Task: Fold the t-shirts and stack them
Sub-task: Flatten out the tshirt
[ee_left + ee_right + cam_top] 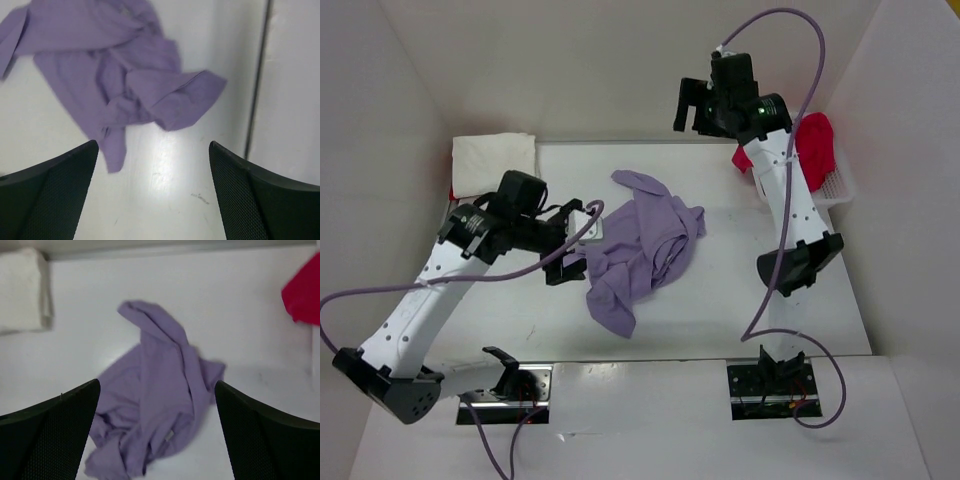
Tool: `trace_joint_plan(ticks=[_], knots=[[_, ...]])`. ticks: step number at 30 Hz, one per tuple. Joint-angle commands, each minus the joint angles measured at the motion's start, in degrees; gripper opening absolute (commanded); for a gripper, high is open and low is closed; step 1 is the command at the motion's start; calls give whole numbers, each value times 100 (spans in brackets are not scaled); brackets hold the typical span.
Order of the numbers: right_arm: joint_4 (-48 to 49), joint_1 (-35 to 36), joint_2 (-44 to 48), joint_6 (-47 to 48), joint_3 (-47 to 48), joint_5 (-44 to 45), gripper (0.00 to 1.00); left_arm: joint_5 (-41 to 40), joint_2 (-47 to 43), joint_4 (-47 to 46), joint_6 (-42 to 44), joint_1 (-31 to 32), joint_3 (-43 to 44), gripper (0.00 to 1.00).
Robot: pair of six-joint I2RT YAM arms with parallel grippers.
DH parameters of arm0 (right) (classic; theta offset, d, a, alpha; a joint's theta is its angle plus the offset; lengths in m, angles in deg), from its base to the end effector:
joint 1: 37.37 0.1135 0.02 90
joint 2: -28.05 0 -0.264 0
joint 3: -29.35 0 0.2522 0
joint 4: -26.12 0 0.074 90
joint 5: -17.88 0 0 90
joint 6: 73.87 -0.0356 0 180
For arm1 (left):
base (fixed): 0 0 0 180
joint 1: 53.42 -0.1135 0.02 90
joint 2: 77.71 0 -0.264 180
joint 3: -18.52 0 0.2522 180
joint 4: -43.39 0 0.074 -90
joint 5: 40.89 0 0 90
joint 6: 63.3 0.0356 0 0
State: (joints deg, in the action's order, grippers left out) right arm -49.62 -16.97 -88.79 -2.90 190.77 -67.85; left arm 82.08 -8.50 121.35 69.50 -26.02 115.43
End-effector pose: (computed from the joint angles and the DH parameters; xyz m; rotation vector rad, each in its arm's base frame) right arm 0.3876 0.1413 0.4694 0.0193 2.1306 0.3305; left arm 0.1828 -0.1166 0.3977 1.5411 1.7601 -0.5695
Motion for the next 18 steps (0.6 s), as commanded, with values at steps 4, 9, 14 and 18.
trace_joint_plan(ticks=[4,9,14,18], knots=[[202,402,2312,-3,-3044,664,100,-2363,56,-2119,-711,-330,-1580,99],[1906,1087,3886,-1145,-6877,-532,83,-2269,1322,-2807,-1178,-1278,-1741,94],[2972,2308,4064,-2499,-9042,-876,73,-2461,1946,-3475,-1047,-1439,-2039,91],[3033,3126,3529,-2703,-9193,-594,73,-2690,2500,-3634,-967,-1439,-2040,89]])
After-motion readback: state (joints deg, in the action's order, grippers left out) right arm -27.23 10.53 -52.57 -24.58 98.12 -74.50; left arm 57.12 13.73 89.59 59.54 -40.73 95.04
